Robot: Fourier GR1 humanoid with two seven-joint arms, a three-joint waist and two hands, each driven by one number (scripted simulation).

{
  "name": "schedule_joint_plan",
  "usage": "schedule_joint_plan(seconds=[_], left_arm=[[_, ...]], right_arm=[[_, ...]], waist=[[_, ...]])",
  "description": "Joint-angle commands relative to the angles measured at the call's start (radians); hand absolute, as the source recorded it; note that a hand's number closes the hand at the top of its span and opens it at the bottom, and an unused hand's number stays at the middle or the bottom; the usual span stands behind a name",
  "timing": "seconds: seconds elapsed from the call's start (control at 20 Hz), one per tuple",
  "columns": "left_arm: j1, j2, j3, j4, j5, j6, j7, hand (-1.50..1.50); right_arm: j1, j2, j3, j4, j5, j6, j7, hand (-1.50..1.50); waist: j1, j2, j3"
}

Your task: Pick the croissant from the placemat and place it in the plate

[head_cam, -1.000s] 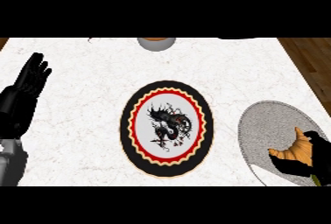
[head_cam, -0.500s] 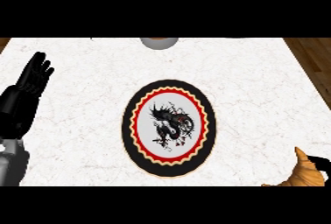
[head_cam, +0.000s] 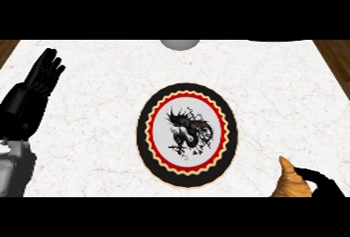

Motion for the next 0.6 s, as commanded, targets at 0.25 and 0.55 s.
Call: schedule_joint_plan(seconds=[0.25, 0.55], left_arm=[[-0.04, -0.022, -0.022, 0.033, -0.029, -0.007, -0.003, 0.0], [-0.045, -0.063, -0.031, 0.074, -0.051, 0.001, -0.057, 0.0]], right_arm=[[-0.413, 0.238, 0.154, -0.061, 0.168, 0.32, 0.287, 1.5], [-0.732, 0.423, 0.16, 0.312, 0.115, 0.259, 0.37, 1.5]], waist=[[0.036, 0.007, 0.001], [0.04, 0.01, 0.002]])
